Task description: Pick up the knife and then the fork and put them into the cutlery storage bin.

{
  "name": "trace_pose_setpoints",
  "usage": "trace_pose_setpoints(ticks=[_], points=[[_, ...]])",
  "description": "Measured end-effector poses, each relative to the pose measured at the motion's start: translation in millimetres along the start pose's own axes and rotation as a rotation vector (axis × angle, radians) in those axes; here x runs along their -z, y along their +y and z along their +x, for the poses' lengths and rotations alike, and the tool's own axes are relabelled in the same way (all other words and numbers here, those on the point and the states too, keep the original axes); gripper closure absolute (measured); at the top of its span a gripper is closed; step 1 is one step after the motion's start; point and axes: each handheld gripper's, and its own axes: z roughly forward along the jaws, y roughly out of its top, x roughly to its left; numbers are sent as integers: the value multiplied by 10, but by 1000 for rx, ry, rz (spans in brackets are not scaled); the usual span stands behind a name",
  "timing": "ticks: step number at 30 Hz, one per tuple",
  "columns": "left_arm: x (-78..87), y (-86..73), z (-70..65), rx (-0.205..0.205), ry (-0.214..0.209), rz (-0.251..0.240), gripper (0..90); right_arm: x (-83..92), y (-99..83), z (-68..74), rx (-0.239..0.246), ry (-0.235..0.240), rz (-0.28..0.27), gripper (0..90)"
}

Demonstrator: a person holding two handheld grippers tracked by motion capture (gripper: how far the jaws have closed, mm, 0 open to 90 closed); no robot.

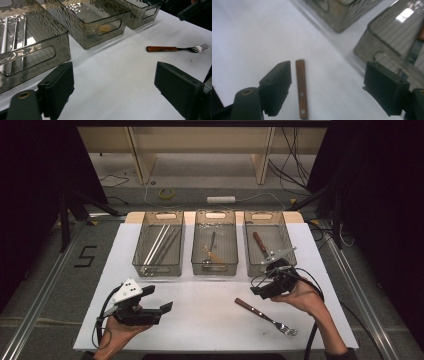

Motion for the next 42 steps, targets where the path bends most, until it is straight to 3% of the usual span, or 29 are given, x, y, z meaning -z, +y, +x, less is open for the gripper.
trace_pose_setpoints(ticks=[4, 24, 42], points=[[1, -2, 3, 0, 0, 0, 156, -63, -52, 44, 26, 5, 56, 279], [1, -1, -3, -2, 0, -1, 156, -284, -226, 231, 100, 61, 230, 479], [1, 0, -4, -2, 0, -2, 156, -468, -342, 259, 120, 58, 331, 631]])
